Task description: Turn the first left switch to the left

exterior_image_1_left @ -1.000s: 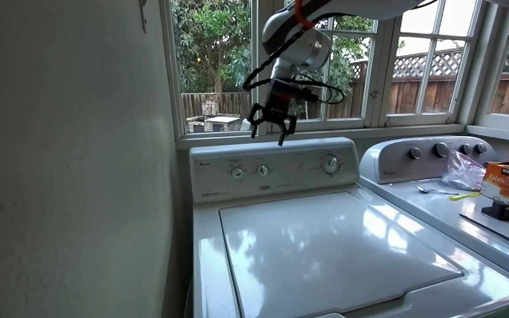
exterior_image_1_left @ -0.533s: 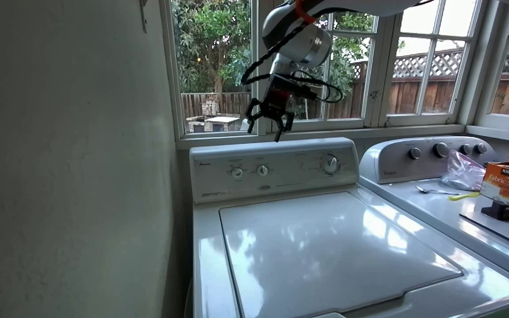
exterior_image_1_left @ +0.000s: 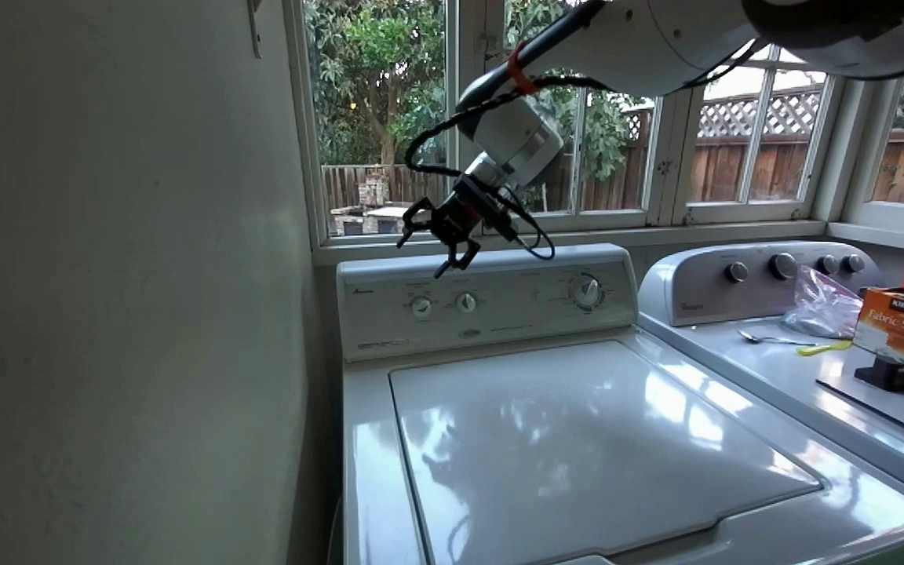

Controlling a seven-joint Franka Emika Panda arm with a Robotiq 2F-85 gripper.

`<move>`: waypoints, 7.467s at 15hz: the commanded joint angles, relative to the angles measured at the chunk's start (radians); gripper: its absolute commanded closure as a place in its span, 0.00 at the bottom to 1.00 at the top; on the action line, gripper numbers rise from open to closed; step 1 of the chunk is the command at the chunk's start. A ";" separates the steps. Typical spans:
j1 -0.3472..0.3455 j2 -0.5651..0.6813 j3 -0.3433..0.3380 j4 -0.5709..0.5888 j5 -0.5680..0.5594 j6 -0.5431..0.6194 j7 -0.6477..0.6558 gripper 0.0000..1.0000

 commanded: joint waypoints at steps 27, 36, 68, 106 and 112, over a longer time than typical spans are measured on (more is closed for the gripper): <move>-0.003 0.074 -0.001 -0.123 0.395 0.237 -0.032 0.25; 0.011 0.069 -0.027 -0.130 0.384 0.273 -0.023 0.62; 0.163 0.056 -0.140 -0.041 -0.326 0.079 0.572 0.96; 0.261 0.070 -0.169 -0.013 -0.606 0.227 0.904 0.40; 0.264 0.007 -0.176 -0.043 -0.574 0.080 1.032 0.00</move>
